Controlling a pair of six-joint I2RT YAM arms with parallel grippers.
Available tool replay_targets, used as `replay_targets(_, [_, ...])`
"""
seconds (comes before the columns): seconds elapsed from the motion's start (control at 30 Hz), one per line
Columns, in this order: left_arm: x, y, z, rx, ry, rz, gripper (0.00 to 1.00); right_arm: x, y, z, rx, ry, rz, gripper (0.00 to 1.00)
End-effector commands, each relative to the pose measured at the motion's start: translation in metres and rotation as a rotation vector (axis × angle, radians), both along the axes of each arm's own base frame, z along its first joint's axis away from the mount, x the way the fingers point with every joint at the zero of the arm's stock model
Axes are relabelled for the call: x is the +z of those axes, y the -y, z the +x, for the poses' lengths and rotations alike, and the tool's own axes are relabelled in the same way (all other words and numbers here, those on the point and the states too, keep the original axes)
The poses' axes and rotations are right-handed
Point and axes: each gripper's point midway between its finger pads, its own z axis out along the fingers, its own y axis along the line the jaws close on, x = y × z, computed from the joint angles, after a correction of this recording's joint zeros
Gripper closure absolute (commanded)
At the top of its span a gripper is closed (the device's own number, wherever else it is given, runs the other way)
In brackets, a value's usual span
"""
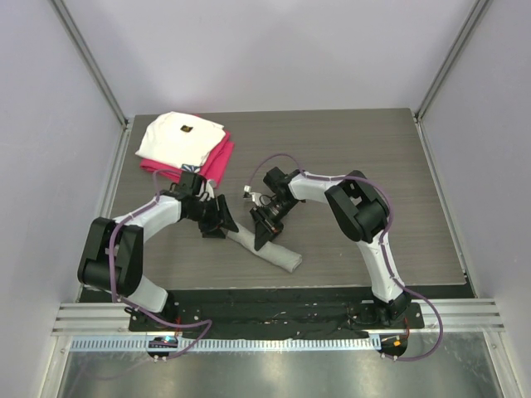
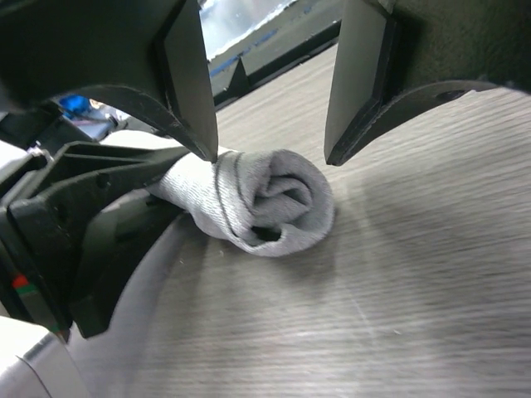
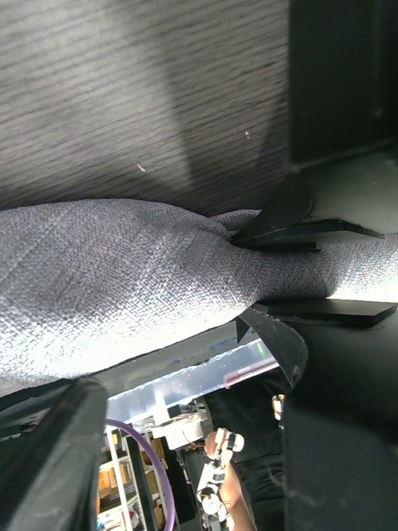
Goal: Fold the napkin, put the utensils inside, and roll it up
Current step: Roll the napkin with the utensil
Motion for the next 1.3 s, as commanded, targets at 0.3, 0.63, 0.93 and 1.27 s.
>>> replay_targets(0.3, [0.005,0.009,0.034,0.020,0.092,-0.027,0.39,-0.010,0.002,0.006,0.003,0.008,-0.031,0.83])
replay_targets(0.63, [-0.005,0.018,0.040,0.018,0.079,-0.075,0.58,-0.011,0.006,0.016,0.002,0.052,-0.093,0.82])
replay_targets(0.93, [-0.010,0.019,0.033,0.012,0.026,-0.074,0.96,0.032,0.017,0.056,-0.094,0.337,-0.214,0.54])
replay_targets(1.27, [-0.028,0.012,0.012,0.000,-0.149,-0.012,1.00,0.092,0.003,0.072,-0.054,0.842,-0.260,0.20])
